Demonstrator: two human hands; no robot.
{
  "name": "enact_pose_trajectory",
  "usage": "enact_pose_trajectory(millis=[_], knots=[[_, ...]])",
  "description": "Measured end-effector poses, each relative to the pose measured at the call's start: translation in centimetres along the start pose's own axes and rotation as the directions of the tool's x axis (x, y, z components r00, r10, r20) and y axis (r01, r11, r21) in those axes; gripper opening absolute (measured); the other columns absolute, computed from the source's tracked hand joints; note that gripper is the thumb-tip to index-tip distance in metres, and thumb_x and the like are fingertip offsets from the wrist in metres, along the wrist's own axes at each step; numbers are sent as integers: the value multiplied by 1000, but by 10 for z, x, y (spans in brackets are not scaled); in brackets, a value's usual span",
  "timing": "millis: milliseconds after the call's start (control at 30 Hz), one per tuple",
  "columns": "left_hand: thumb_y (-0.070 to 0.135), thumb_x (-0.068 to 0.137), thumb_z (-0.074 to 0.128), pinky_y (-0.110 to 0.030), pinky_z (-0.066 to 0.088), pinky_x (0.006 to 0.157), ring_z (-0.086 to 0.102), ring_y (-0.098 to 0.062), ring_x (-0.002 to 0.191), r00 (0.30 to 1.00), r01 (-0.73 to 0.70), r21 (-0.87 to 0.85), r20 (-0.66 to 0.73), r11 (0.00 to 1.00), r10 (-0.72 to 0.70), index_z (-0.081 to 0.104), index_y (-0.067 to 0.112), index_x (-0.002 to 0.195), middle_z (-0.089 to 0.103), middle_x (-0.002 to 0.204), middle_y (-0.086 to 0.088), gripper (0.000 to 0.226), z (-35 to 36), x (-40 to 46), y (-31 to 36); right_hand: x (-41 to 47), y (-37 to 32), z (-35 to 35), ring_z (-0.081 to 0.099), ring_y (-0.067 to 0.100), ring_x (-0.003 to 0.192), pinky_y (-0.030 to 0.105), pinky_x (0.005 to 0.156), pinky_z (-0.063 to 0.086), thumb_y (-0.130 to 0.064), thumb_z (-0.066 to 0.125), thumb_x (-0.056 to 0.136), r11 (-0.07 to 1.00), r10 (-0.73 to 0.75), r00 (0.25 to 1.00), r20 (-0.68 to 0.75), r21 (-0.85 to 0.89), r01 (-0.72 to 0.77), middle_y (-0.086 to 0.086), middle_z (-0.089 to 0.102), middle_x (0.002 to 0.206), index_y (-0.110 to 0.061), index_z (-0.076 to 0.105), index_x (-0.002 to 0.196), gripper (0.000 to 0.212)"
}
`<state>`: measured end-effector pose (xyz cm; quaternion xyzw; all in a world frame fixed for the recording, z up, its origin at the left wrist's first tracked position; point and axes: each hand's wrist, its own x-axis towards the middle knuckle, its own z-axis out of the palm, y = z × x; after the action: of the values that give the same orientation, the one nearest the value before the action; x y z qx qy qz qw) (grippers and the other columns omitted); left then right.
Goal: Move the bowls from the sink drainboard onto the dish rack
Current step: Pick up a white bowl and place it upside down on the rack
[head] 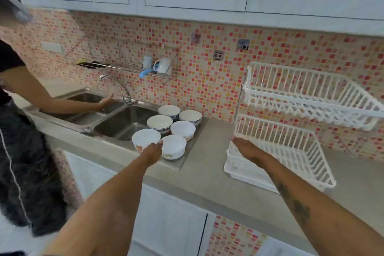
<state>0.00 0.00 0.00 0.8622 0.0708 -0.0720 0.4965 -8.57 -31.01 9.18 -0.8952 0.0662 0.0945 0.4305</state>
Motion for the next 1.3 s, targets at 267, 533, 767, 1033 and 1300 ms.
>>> enact_pose_trajectory(millis=[267, 533, 767, 1033, 1300], knots=[[46, 102, 28, -48, 33, 115, 38, -37, 138, 952, 105, -527, -192, 844, -239, 29, 6, 151, 37, 153, -16, 63, 13, 61, -24, 127, 17, 58, 31, 24, 144, 38, 117, 24, -56, 31, 96, 993, 85, 996, 34, 84, -88, 6, 32, 157, -15, 31, 149, 67], [78, 83, 30, -54, 35, 113, 45, -31, 136, 973, 80, -599, -127, 796, -194, 44, 17, 144, 49, 147, -10, 87, 50, 127, -77, 235, -1, 126, 48, 21, 120, 33, 96, 37, -54, 38, 95, 936, 163, 983, 88, 301, -182, 3, 49, 123, -14, 45, 141, 61], [60, 95, 27, -54, 35, 113, 49, -40, 130, 976, 106, -627, -83, 772, -202, 49, 18, 139, 54, 139, -20, 64, 64, 144, -68, 269, -5, 171, 56, 22, 109, 27, 76, 43, -47, 43, 96, 881, 198, 973, 116, 414, -228, 4, 62, 122, -25, 63, 120, 39], [38, 105, 22, -30, 34, 100, 44, -26, 133, 952, 151, -699, -87, 699, -293, 36, 16, 146, 49, 142, -6, 48, 71, 129, -33, 284, 14, 189, 53, 28, 120, 48, 107, 43, -15, 37, 97, 878, 169, 977, 128, 432, -208, 7, 57, 130, -23, 52, 135, 42], [53, 102, 19, -41, 38, 108, 51, -29, 121, 913, 135, -863, -82, 487, -399, 40, 31, 136, 53, 137, -6, 46, 50, 88, 41, 235, -38, 134, 53, 20, 127, 43, 111, 39, -13, 43, 97, 816, 33, 999, 39, 576, -50, -1, 60, 133, -24, 58, 132, 39]])
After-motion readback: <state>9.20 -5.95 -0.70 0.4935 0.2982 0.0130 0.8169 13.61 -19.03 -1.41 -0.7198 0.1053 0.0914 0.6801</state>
